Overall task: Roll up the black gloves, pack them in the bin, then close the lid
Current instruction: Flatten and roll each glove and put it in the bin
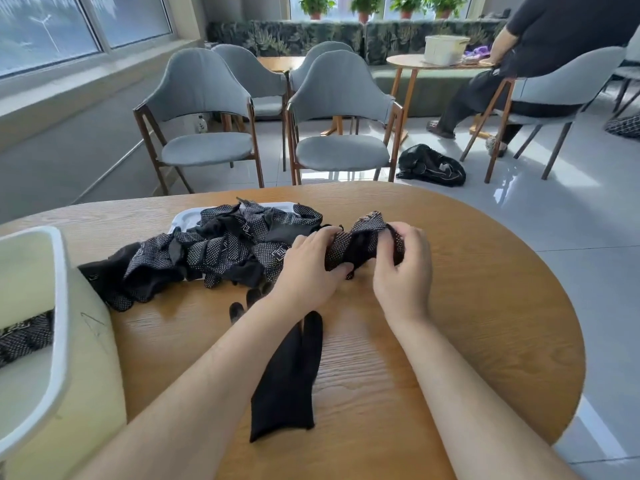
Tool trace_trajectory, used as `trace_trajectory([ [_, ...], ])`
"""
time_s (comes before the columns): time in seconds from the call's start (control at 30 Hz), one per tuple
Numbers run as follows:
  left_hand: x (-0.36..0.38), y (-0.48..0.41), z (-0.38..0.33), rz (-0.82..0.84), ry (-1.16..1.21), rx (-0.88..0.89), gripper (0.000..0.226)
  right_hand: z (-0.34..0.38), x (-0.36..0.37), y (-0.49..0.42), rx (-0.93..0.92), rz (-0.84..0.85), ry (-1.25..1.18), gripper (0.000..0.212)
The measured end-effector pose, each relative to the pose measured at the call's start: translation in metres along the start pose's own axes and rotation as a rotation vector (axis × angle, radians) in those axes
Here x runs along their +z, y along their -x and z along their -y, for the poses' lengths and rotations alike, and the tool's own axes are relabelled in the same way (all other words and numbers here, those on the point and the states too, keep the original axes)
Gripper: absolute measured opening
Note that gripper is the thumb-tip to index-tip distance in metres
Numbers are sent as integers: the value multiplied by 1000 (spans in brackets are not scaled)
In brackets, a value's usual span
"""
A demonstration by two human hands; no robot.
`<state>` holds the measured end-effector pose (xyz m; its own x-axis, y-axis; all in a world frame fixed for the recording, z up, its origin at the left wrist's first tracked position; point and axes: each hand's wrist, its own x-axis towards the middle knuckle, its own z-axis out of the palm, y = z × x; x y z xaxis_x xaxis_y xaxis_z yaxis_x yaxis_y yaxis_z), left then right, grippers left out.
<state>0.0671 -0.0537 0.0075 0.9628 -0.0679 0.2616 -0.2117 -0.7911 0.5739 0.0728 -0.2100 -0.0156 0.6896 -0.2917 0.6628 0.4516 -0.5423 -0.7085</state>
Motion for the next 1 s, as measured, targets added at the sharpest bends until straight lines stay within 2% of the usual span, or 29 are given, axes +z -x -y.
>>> trace_trajectory([
  [0.07,-4,0,-5,7,179,-26,47,4,-4,-8,47,-18,-65,15],
  [0.17,-12,5,-12,-11,413,-76,26,15,-8,-12,84,51,-175,12],
  [0.3,-28,13,-21,-173,582,-98,10,33,-14,-14,143,196,-199,6],
  [0.37,-40,20,-20,-250,575,-119,10,41,-17,-15,252,319,-174,12],
  [0.43,-53,29,-16,-308,510,-111,6,50,-23,-14,284,349,-172,28],
  [0.5,-67,37,-11,-340,406,-68,6,64,-32,-17,209,340,-225,41],
  [0.53,-74,40,-10,-348,365,-42,7,71,-35,-18,139,392,-256,42],
  [0.63,-92,50,-13,-376,271,28,12,95,-38,-24,-42,674,-198,41],
  [0.7,-103,57,-17,-391,268,31,14,109,-32,-26,-75,771,-140,32],
  [0.8,-116,68,-22,-433,365,-13,14,122,-24,-26,-58,712,-161,11],
  [0.9,-124,83,-20,-451,422,-48,9,127,-26,-24,-13,721,-249,11],
  [1.0,-125,95,-13,-462,365,-59,16,127,-27,-21,29,769,-296,13],
])
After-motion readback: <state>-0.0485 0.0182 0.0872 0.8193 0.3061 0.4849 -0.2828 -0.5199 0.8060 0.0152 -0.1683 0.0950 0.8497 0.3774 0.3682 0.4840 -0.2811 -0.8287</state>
